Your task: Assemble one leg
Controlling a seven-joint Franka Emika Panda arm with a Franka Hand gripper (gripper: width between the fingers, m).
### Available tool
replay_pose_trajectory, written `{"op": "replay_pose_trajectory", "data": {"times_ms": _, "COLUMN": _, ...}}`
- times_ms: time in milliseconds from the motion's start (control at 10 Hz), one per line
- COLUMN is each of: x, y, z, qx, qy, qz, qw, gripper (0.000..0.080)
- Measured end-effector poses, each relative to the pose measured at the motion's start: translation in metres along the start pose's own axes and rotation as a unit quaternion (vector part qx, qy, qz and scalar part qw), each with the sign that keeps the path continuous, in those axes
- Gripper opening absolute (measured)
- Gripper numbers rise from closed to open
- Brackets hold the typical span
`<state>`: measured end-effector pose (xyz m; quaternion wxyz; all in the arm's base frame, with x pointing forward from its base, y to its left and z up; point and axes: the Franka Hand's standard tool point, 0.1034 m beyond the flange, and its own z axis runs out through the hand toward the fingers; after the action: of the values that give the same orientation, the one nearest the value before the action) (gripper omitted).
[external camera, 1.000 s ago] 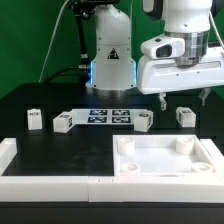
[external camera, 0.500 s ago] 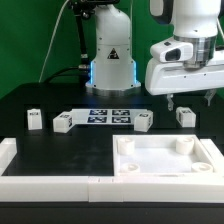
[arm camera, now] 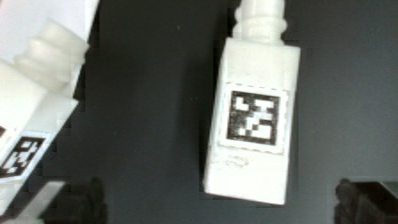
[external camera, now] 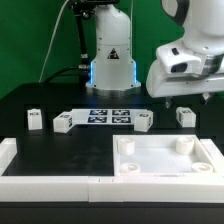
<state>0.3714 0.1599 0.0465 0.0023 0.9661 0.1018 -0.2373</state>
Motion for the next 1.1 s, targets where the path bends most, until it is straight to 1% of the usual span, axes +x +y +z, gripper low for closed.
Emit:
{"op": "replay_pose_trajectory", "data": {"times_ms": 100, "x": 0.001, "y": -0.002, "z": 0.003, "qx": 0.0, "qy": -0.021, "qz": -0.001, "qw": 1.0, "gripper": 0.0649}}
{"op": "replay_pose_trajectory", "data": {"times_ms": 200, "x": -0.008, "y": -0.003, "z": 0.007, "qx": -0.002, "qy": -0.081, "qz": -0.003, "qw": 0.997, "gripper": 0.0649}}
{"op": "replay_pose_trajectory", "data": {"times_ms": 300, "x": -0.011, "y": -0.005, "z": 0.009, "qx": -0.003, "qy": -0.134, "qz": -0.004, "qw": 0.991, "gripper": 0.0649}}
{"op": "replay_pose_trajectory", "data": {"times_ms": 600, "x": -0.016, "y": -0.013, "z": 0.025, "qx": -0.007, "qy": -0.271, "qz": -0.005, "qw": 0.962, "gripper": 0.0649}}
{"op": "replay_pose_trajectory", "data": {"times_ms": 700, "x": -0.014, "y": -0.013, "z": 0.032, "qx": -0.005, "qy": -0.292, "qz": -0.006, "qw": 0.956, "gripper": 0.0649}}
{"op": "replay_pose_trajectory", "data": {"times_ms": 800, "x": -0.011, "y": -0.014, "z": 0.034, "qx": -0.005, "qy": -0.285, "qz": -0.006, "qw": 0.959, "gripper": 0.0649}}
{"op": "replay_pose_trajectory", "data": {"times_ms": 1100, "x": -0.015, "y": -0.016, "z": 0.047, "qx": -0.006, "qy": -0.284, "qz": -0.008, "qw": 0.959, "gripper": 0.0649}}
